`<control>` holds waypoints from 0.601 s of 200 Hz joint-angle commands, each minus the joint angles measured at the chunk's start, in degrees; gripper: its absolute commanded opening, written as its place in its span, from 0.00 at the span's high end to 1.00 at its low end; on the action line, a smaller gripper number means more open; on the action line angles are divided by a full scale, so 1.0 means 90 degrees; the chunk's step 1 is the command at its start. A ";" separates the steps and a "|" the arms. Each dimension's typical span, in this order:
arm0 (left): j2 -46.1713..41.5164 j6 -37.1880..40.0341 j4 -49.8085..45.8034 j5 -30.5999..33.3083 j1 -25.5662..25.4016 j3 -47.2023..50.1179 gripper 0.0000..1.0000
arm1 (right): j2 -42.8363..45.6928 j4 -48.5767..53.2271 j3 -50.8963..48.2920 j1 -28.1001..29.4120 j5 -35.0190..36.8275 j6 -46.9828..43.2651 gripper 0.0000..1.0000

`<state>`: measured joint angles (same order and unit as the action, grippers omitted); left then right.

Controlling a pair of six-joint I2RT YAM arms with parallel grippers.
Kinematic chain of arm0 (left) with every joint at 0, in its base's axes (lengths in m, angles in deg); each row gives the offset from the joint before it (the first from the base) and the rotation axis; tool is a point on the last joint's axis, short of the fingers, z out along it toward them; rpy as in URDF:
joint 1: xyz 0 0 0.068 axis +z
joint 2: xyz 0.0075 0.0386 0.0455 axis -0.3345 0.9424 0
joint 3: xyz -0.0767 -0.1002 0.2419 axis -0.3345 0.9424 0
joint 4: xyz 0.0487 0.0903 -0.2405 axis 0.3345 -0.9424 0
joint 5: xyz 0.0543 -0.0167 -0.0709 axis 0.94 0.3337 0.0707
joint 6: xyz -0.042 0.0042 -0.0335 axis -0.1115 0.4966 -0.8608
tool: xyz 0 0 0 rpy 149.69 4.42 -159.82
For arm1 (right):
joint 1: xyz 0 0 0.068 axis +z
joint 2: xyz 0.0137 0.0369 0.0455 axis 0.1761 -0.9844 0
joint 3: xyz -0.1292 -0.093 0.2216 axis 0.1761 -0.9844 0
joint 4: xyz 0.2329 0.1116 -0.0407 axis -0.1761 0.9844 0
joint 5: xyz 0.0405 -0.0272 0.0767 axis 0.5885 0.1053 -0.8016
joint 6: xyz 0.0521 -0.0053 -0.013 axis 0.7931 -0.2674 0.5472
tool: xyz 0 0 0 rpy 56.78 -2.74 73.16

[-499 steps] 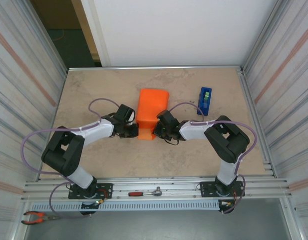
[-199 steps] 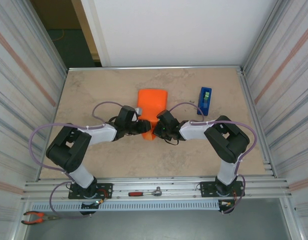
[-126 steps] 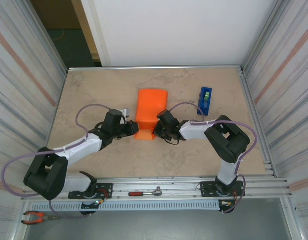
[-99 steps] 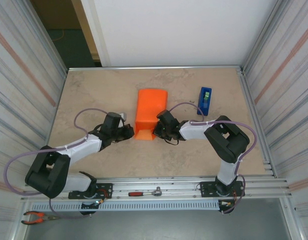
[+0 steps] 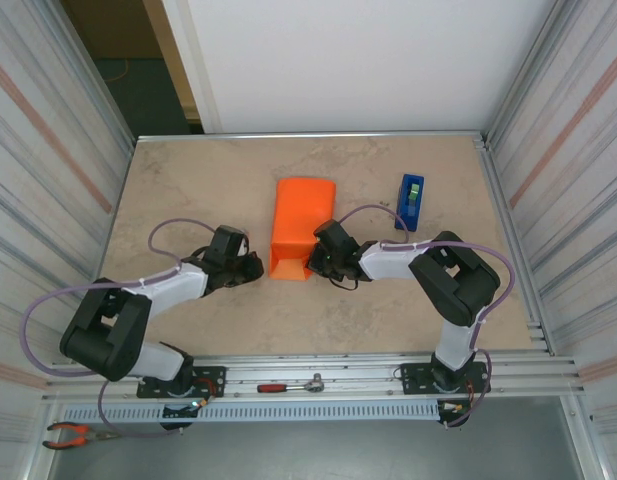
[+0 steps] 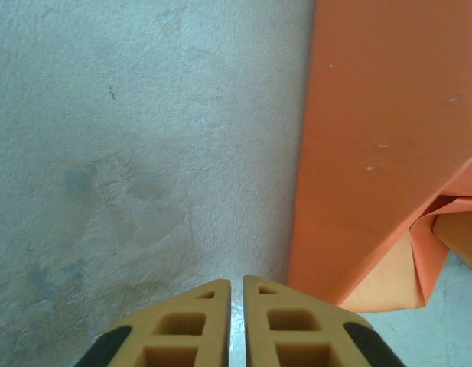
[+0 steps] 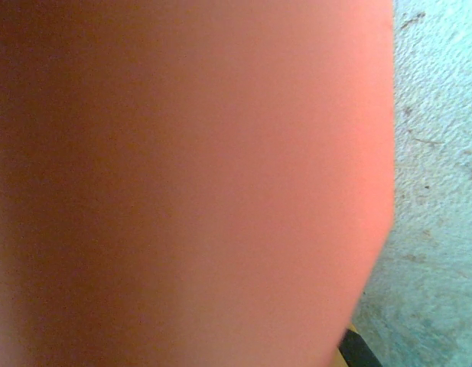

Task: Wrap the gift box in paper

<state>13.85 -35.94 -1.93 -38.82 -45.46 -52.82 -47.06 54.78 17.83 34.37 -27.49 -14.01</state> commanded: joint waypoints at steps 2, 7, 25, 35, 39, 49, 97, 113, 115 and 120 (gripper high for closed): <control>-0.0284 0.0070 0.0027 -0.0008 0.0028 0.0032 0.76 | -0.0021 0.0528 -0.0168 0.0084 0.0087 -0.0006 1.00; -0.0361 0.0065 -0.0033 0.0020 0.0029 0.0048 0.73 | -0.0023 0.0525 -0.0163 0.0085 0.0083 -0.0006 1.00; -0.0652 0.0072 -0.0107 0.0062 0.0032 0.0187 0.68 | -0.0038 0.0526 -0.0164 0.0084 0.0082 -0.0008 1.00; -0.0820 0.0018 -0.0083 0.0071 0.0033 0.0299 0.66 | -0.0039 0.0526 -0.0164 0.0094 0.0086 -0.0008 1.00; -0.0878 -0.0002 -0.0070 0.0063 0.0031 0.0349 0.66 | -0.0049 0.0526 -0.0165 0.0100 0.0085 -0.0006 1.00; -0.0983 -0.0047 -0.0020 0.0037 0.0027 0.0451 0.63 | -0.0061 0.0516 -0.0176 0.0088 0.0081 -0.0011 1.00; -0.0904 -0.0030 0.0547 -0.0396 -0.0100 0.0580 0.59 | -0.0086 0.0496 -0.0164 0.0105 0.0072 -0.0002 1.00; -0.0851 0.0025 0.0661 -0.0390 -0.0235 0.0555 0.58 | -0.0074 0.0497 -0.0154 0.0111 0.0077 0.0004 1.00; -0.0841 0.0017 0.0664 -0.0385 -0.0248 0.0552 0.58 | -0.0073 0.0501 -0.0149 0.0105 0.0081 0.0004 1.00; -0.0831 0.0027 0.0674 -0.0369 -0.0280 0.0537 0.58 | -0.0079 0.0496 -0.0155 0.0104 0.0082 0.0004 1.00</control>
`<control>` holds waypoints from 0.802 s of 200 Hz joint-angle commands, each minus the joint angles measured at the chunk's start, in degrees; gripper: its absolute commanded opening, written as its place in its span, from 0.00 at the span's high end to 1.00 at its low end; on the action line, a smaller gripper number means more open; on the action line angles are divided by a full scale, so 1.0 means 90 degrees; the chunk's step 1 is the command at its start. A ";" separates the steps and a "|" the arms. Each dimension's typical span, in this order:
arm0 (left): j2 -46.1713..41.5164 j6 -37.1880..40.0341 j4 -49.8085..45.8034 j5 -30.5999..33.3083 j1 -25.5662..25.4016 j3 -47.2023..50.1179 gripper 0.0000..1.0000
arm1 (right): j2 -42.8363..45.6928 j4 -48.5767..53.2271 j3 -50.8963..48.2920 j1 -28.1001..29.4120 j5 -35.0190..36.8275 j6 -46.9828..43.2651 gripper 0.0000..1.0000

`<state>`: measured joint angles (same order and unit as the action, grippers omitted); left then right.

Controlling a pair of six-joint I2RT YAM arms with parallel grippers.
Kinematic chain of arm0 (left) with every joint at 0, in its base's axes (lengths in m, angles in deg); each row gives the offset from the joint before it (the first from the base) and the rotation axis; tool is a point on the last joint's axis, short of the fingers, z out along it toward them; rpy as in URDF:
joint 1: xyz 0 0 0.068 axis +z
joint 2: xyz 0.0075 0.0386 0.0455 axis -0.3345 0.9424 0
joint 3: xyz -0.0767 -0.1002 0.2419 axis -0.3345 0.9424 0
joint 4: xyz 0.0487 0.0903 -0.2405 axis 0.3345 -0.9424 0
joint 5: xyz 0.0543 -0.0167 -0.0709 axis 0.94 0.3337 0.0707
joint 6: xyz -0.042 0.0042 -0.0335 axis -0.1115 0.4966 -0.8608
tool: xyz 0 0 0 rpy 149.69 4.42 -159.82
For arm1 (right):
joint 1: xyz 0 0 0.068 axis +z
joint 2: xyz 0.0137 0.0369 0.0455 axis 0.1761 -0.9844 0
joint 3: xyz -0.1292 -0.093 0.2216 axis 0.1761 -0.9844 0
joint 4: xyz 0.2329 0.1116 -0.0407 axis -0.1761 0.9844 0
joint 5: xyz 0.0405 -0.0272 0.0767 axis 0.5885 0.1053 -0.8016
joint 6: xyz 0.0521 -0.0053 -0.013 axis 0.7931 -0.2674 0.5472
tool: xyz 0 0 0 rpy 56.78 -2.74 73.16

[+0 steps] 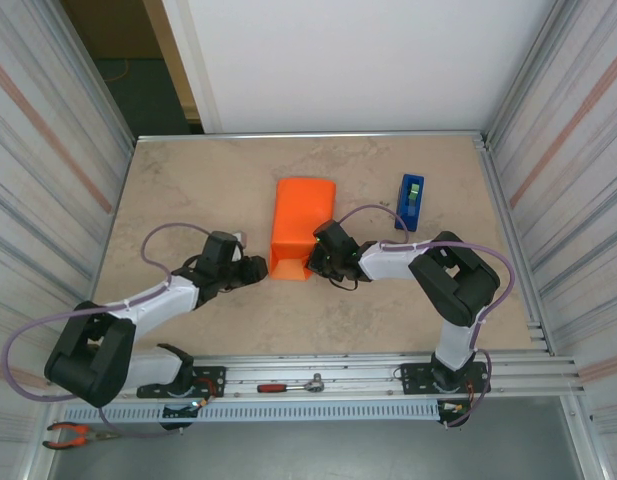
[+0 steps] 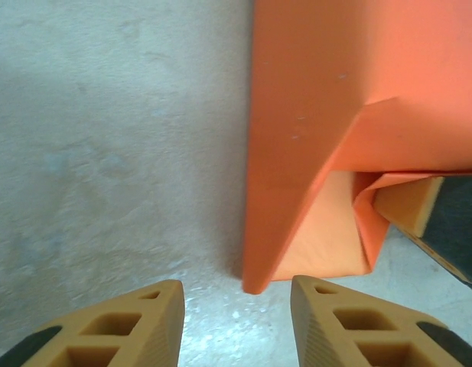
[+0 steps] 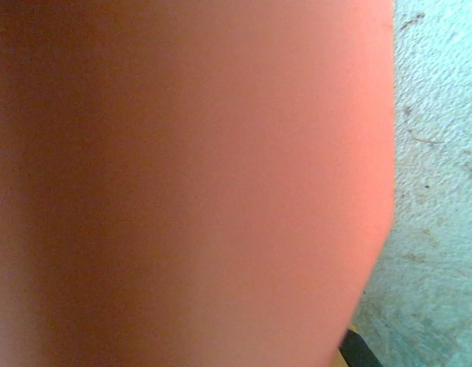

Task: Wrap the gift box in paper

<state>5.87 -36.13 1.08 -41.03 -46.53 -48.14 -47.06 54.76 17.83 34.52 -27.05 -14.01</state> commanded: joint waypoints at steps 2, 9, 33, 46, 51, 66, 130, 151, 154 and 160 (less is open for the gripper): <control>0.0067 0.0052 0.0346 -0.0123 -0.0172 0.0013 0.58 | -0.0069 0.0506 -0.0154 0.0094 0.0033 0.0004 1.00; 0.0102 0.0056 0.0372 -0.0122 -0.0203 -0.0003 0.58 | -0.0063 0.0509 -0.0156 0.0086 0.0041 0.0008 1.00; 0.0298 0.0091 0.0378 -0.0111 -0.0260 -0.0080 0.58 | -0.0062 0.0518 -0.0156 0.0088 0.0042 0.0013 1.00; 0.0410 0.0105 0.0383 -0.0075 -0.0282 -0.0105 0.58 | -0.0060 0.0518 -0.0145 0.0092 0.0037 0.0009 1.00; 0.0443 0.0116 0.0378 -0.0051 -0.0287 -0.0120 0.58 | -0.0053 0.0518 -0.0144 0.0094 0.0040 0.0011 1.00; 0.0578 0.0158 0.0414 -0.0005 -0.0310 -0.0162 0.58 | -0.0055 0.0521 -0.0144 0.0101 0.0037 0.0014 1.00; 0.0989 0.0306 0.0517 -0.0003 -0.0306 -0.0355 0.74 | -0.0055 0.0531 -0.0144 0.0096 0.0051 0.0014 1.00; 0.1006 0.0316 0.0510 -0.0004 -0.0308 -0.0396 0.80 | -0.0079 0.0527 -0.0141 0.0104 0.0053 0.0011 1.00; 0.1014 0.0316 0.0506 -0.0005 -0.0321 -0.0396 0.81 | -0.0082 0.0528 -0.0135 0.0097 0.0047 0.0013 1.00; 0.1042 0.0323 0.0505 -0.0012 -0.0322 -0.0407 0.83 | -0.0081 0.0520 -0.0142 0.0102 0.0039 0.0011 1.00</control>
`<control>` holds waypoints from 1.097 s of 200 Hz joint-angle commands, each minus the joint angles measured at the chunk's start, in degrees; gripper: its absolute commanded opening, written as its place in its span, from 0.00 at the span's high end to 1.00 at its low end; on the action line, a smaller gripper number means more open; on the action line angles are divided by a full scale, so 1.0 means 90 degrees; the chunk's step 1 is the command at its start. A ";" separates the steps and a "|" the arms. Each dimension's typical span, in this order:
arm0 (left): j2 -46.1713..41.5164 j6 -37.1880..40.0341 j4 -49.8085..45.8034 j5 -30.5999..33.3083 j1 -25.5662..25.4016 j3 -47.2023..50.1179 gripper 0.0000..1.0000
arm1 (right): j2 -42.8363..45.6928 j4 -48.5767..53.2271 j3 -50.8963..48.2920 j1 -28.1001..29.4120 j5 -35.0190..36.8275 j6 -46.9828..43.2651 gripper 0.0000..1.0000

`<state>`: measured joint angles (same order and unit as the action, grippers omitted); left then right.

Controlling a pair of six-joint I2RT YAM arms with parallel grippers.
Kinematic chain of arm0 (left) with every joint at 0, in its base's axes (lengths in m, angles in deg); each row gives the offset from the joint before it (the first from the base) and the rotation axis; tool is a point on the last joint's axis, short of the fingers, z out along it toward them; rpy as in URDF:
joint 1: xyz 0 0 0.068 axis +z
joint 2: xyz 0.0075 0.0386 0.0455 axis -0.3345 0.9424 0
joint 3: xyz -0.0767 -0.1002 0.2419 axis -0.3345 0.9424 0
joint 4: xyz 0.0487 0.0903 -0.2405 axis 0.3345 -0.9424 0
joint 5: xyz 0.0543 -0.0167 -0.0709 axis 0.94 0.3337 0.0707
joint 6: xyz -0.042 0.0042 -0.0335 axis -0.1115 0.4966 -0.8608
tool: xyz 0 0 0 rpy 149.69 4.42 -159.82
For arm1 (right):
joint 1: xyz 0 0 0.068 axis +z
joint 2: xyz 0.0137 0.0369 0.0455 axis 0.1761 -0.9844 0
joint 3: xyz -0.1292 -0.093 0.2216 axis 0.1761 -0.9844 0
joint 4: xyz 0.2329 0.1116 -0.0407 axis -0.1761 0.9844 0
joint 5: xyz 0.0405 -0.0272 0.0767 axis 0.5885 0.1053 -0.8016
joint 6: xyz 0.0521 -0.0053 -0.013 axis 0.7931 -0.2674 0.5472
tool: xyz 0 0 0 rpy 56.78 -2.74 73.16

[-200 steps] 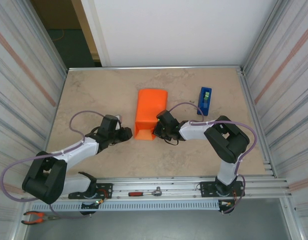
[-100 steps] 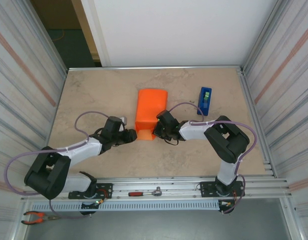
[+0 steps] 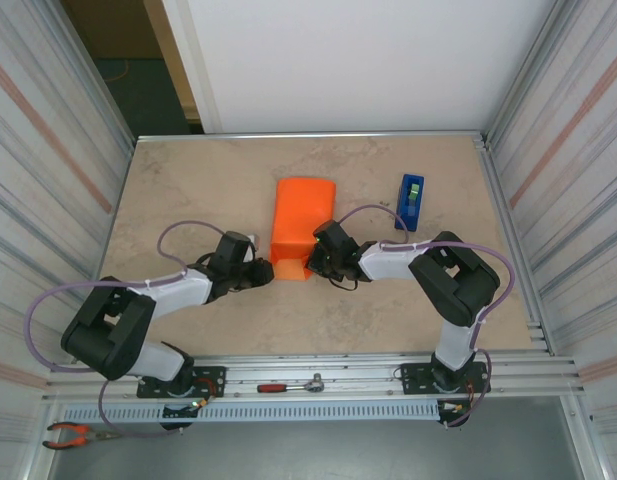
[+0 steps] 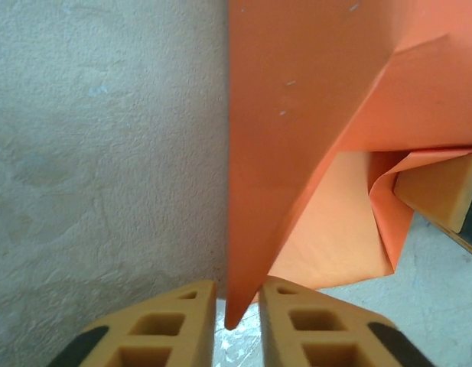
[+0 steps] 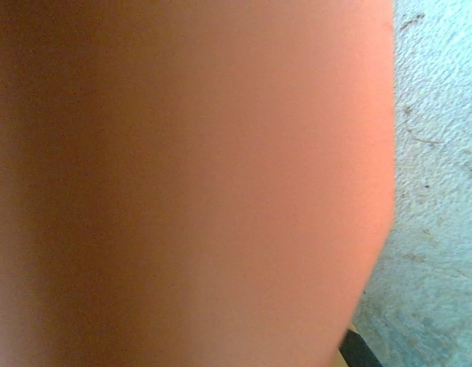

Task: Wrap the gift box in paper

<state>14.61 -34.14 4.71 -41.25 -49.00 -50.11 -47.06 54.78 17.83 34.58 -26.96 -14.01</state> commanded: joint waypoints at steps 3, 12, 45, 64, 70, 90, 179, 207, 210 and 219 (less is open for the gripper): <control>0.0073 0.0104 0.0102 0.0004 -0.0047 -0.0197 0.84 | -0.0082 0.0516 -0.0135 0.0094 0.0024 0.0013 1.00; 0.0098 0.0105 0.0112 -0.0032 -0.0047 -0.0213 0.88 | -0.0090 0.0516 -0.0135 0.0094 0.0026 0.0014 1.00; 0.0069 -0.0031 0.0174 -0.0250 -0.0057 -0.0343 1.00 | -0.0088 0.0509 -0.0144 0.0090 0.0031 0.0014 1.00; 0.0043 -0.0206 0.0245 -0.0349 -0.0083 -0.0446 1.00 | -0.0100 0.0509 -0.0139 0.0089 0.0031 0.0014 1.00; 0.0050 -0.0266 0.0288 -0.0390 -0.0096 -0.0477 1.00 | -0.0101 0.0504 -0.0135 0.0097 0.0020 0.0014 1.00; 0.0148 -0.0496 0.0437 -0.0519 -0.0101 -0.0567 1.00 | -0.0121 0.0506 -0.0136 0.0097 0.0013 0.0014 1.00; 0.1042 -0.1020 0.1554 -0.0833 -0.0227 -0.0904 1.00 | -0.0134 0.0515 -0.0137 0.0108 -0.0009 0.0013 1.00; 0.1213 -0.1049 0.1890 -0.0764 -0.0302 -0.0872 1.00 | -0.0132 0.0526 -0.0144 0.0109 0.0003 0.0006 1.00; 0.1229 -0.1064 0.1937 -0.0749 -0.0315 -0.0856 1.00 | -0.0133 0.0526 -0.0148 0.0111 0.0004 0.0013 1.00; 0.1278 -0.1112 0.2072 -0.0687 -0.0316 -0.0815 1.00 | -0.0143 0.0526 -0.0145 0.0108 -0.0003 0.0013 1.00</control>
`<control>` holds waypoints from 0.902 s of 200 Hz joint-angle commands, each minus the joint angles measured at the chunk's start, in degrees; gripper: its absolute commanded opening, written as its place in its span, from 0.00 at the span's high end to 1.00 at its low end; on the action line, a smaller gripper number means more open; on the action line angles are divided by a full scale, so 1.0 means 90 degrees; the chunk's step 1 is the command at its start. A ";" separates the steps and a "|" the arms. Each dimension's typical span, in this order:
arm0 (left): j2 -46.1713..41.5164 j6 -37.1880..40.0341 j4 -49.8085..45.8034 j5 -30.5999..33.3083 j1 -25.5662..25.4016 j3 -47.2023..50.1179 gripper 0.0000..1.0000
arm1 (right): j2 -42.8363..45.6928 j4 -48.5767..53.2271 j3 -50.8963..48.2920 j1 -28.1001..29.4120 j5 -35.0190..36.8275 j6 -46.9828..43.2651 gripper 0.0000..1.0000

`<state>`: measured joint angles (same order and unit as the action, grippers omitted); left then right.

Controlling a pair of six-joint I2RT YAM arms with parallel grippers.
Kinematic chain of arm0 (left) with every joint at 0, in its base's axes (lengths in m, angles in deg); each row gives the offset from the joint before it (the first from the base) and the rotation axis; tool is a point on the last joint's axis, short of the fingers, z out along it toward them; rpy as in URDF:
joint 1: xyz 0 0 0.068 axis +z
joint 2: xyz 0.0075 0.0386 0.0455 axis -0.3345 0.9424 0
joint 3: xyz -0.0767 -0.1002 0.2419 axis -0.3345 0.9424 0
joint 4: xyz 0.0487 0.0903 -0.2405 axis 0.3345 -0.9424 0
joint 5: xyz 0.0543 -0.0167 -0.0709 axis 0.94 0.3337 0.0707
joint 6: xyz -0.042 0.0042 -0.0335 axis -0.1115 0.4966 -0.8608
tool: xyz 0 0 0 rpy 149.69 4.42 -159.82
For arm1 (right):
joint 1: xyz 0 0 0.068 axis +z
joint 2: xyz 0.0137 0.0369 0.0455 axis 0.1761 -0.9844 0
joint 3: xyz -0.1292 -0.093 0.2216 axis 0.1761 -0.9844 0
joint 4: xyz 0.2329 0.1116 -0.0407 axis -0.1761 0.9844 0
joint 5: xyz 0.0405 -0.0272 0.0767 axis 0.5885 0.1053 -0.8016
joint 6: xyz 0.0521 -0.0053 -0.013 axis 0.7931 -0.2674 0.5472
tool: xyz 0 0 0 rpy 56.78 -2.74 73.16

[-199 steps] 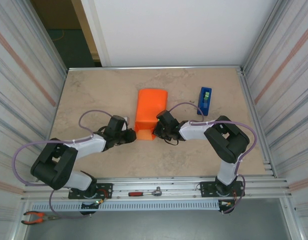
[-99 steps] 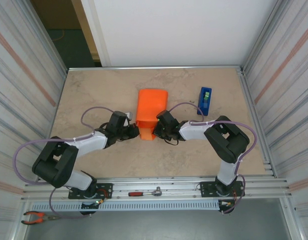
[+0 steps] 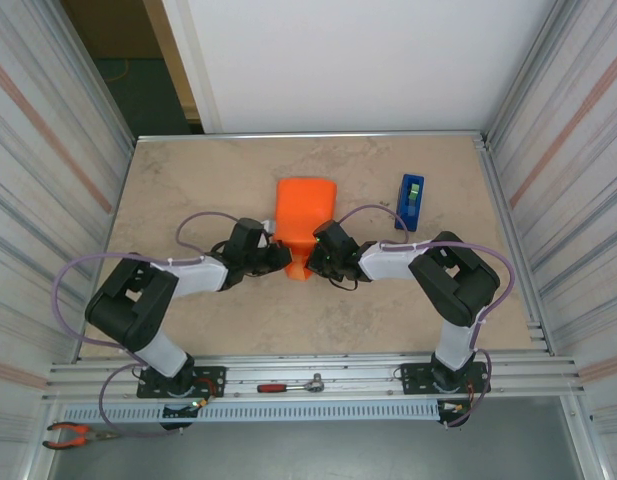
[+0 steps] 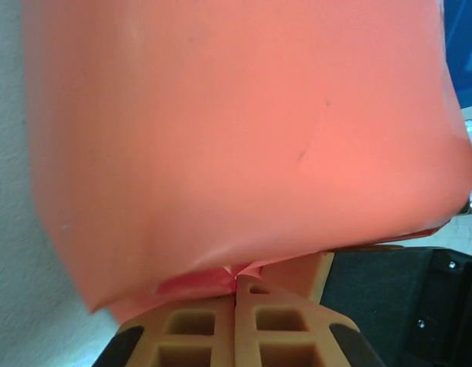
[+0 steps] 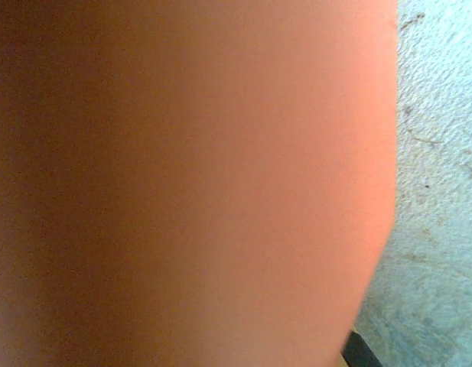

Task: Wrap the gift box in paper

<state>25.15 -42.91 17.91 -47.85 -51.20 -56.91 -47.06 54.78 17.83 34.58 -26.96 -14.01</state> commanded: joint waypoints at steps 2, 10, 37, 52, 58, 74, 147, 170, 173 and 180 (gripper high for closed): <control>0.0124 -0.0146 0.0631 0.0049 -0.0072 -0.0060 1.00 | -0.0144 0.0526 -0.0144 0.0113 -0.0012 0.0014 1.00; 0.0191 -0.0151 0.0713 0.0059 -0.0072 -0.0052 1.00 | -0.0150 0.0526 -0.0147 0.0108 -0.0011 0.0014 1.00; 0.0448 -0.0067 0.0813 0.0033 -0.0086 -0.0084 0.91 | -0.0160 0.0526 -0.0136 0.0108 -0.0024 0.0013 1.00; 0.0539 -0.0011 0.0838 0.0030 -0.0096 -0.0038 0.73 | -0.0137 0.0526 -0.0130 0.0111 -0.0011 0.0014 1.00; 0.0561 -0.0010 0.0843 0.0030 -0.0098 -0.0010 0.68 | -0.0134 0.0535 -0.0144 0.0113 -0.0012 0.0014 1.00; 0.0611 -0.0029 0.0949 0.0006 -0.0086 0.0063 0.62 | -0.0122 0.0554 -0.0126 0.0123 0.0002 0.0014 1.00; 0.0903 0.0110 0.0663 -0.0172 -0.0077 -0.0324 0.59 | 0.0012 0.0692 -0.0126 0.0158 0.0098 0.0014 1.00; 0.0775 0.0226 0.0426 -0.0199 -0.0095 -0.0377 0.58 | 0.0055 0.0742 -0.0115 0.0163 0.0113 -0.0006 1.00; 0.0743 0.0235 0.0422 -0.0211 -0.0095 -0.0367 0.57 | 0.0055 0.0742 -0.0115 0.0165 0.0112 -0.0011 1.00; 0.0653 0.0258 0.0375 -0.0219 -0.0096 -0.0338 0.56 | 0.0062 0.0748 -0.0115 0.0160 0.0117 -0.0012 1.00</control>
<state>32.58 -42.62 23.57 -48.55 -51.82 -59.05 -46.90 55.04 17.83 34.89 -26.35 -14.01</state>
